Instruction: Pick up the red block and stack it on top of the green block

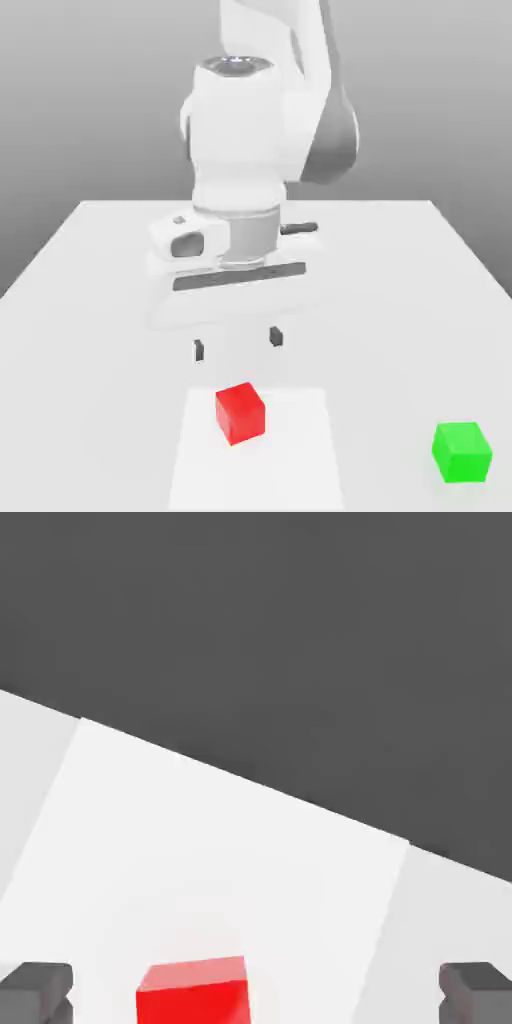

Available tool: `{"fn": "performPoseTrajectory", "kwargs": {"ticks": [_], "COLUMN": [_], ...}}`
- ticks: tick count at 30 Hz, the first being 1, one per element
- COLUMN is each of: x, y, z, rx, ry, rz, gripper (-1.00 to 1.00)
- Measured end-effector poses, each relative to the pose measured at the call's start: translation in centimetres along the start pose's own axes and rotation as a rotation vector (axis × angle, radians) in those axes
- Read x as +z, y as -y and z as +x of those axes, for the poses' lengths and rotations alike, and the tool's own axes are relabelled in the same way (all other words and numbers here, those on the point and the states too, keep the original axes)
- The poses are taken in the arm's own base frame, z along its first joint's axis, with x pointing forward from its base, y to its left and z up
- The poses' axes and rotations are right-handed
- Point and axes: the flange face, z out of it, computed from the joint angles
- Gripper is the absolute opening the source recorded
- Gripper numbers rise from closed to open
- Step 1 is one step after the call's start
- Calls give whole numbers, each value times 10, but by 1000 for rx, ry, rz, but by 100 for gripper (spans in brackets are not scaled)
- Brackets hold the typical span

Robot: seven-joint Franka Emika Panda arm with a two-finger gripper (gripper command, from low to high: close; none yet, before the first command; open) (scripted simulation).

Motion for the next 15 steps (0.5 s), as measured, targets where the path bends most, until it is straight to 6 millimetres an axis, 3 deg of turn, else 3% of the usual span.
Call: {"fn": "performPoseTrajectory", "kwargs": {"ticks": [7, 8, 15], "x": [77, 84, 84], "y": [-6, -6, -6], "z": [-14, -15, -15], "rx": [-25, -25, -25], "ry": [40, 40, 41], "rz": [-12, -13, -13], "gripper": [0, -100, -100]}}
